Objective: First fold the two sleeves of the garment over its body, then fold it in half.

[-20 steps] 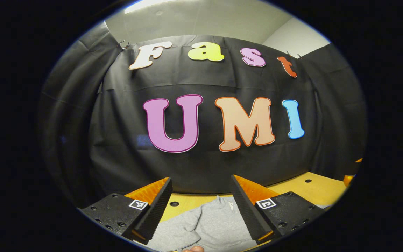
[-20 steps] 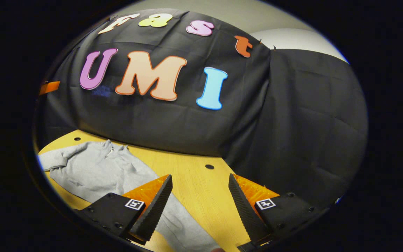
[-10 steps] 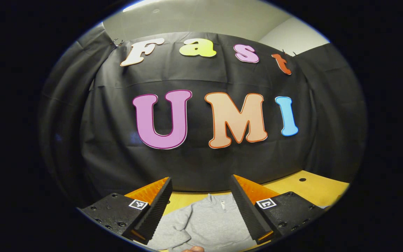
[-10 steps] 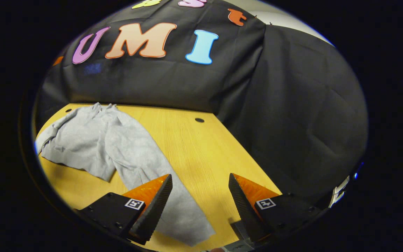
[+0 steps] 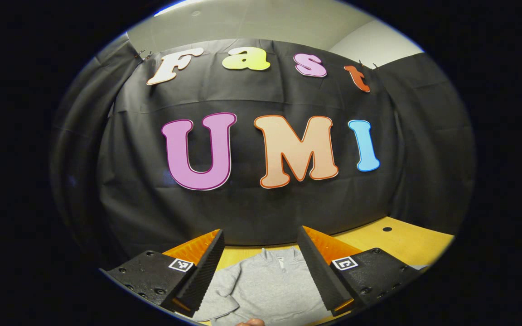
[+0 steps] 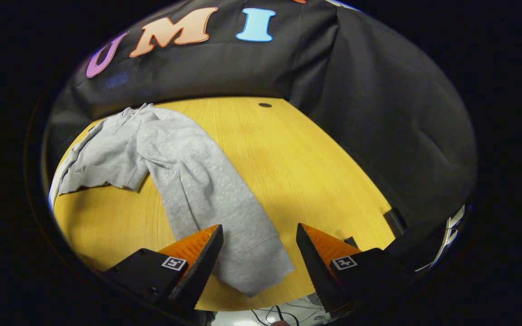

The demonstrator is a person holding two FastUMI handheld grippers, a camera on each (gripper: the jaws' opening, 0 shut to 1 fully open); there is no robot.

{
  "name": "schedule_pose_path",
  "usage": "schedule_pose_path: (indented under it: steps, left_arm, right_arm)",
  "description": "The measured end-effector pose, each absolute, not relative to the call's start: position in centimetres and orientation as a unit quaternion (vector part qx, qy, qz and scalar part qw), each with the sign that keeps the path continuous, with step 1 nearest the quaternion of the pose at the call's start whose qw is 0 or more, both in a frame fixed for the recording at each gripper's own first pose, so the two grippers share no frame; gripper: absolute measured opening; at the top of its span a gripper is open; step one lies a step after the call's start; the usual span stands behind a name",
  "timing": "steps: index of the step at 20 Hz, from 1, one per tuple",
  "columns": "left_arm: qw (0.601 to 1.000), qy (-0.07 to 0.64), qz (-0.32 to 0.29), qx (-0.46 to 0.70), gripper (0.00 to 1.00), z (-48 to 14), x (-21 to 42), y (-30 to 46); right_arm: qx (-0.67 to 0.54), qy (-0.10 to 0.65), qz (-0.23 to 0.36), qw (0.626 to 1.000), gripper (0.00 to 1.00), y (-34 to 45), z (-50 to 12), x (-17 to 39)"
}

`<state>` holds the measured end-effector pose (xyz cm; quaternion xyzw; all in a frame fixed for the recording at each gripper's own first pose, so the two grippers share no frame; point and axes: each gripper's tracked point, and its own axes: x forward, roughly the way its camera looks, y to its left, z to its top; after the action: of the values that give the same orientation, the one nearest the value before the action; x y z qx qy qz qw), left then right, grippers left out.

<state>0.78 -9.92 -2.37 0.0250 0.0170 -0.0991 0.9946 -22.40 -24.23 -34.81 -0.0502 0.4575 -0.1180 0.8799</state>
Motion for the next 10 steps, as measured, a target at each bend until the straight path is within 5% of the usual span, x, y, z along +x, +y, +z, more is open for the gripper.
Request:
schedule_pose_path:
  steps: [7,9,10]
  left_arm:
    - [0.994,0.025,-0.1,0.034,0.92,-2.9,0.4,-12.6]
    - [0.994,0.027,-0.095,0.037,0.92,-3.1,0.2,-13.4]
    - [0.995,0.026,-0.091,0.036,0.95,-3.0,0.2,-13.7]
  right_arm:
    - [0.031,0.498,-0.105,0.86,1.0,-23.5,-36.7,-24.0]
    - [0.032,0.501,-0.102,0.859,0.95,-24.0,-36.8,-23.9]
    - [0.029,0.501,-0.093,0.86,0.83,-23.7,-36.9,-23.7]
